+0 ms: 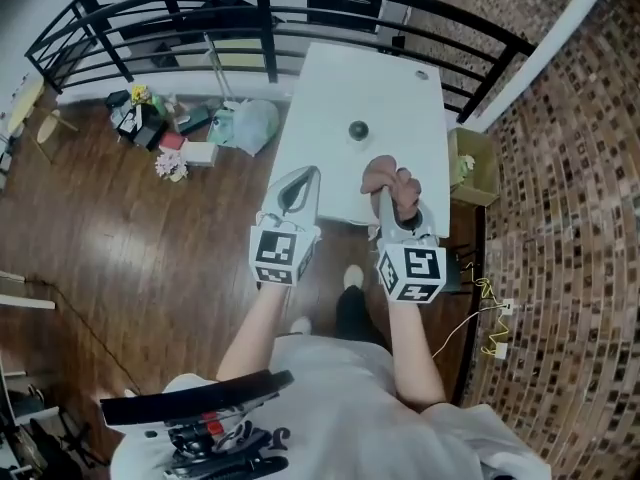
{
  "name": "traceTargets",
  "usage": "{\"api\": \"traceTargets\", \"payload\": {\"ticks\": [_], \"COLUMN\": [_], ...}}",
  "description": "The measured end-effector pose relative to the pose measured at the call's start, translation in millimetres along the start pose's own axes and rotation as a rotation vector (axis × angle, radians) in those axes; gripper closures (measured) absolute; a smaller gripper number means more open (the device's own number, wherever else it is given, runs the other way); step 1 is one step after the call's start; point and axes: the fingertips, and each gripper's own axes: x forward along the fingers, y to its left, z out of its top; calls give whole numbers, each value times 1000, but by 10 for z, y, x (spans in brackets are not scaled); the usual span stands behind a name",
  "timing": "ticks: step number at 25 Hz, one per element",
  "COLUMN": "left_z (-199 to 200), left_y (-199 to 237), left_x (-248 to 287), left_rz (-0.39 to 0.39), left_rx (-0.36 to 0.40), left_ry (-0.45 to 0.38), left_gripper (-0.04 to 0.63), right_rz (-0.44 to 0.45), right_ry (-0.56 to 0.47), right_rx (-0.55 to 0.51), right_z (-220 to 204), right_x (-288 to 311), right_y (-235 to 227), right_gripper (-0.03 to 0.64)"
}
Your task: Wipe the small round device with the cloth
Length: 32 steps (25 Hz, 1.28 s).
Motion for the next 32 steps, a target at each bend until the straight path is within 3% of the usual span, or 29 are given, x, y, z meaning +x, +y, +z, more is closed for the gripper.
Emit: {"api": "traceTargets", "payload": {"ticks": [4,10,14,23,29,32], "left_z": [-60,-241,-438,-1067,-1719,-2048], "left_y": [107,272,300,682,695,635], "left_x": [544,1300,1579,1903,2064,2139], "left_rz": [25,72,78,25,-90,-145], "left_rx": [-11,44,38,46,22,-2], "left_ry": [34,83,174,277,379,431], "left_gripper": [580,580,580,580,471,377], "right_rz": [51,87,75,20,-19,-48], "right_ry": [6,41,70,135,200,235], "right_rx": [-9,0,44,78,84,93], "right_z": [28,5,-83,-332,-586,-742], "right_x": [521,1058,1317,1717,1880,1933], "right_y": [-327,-1059,-1477,-1705,-1731,-1784], "right_gripper": [592,592,592,592,592,592]}}
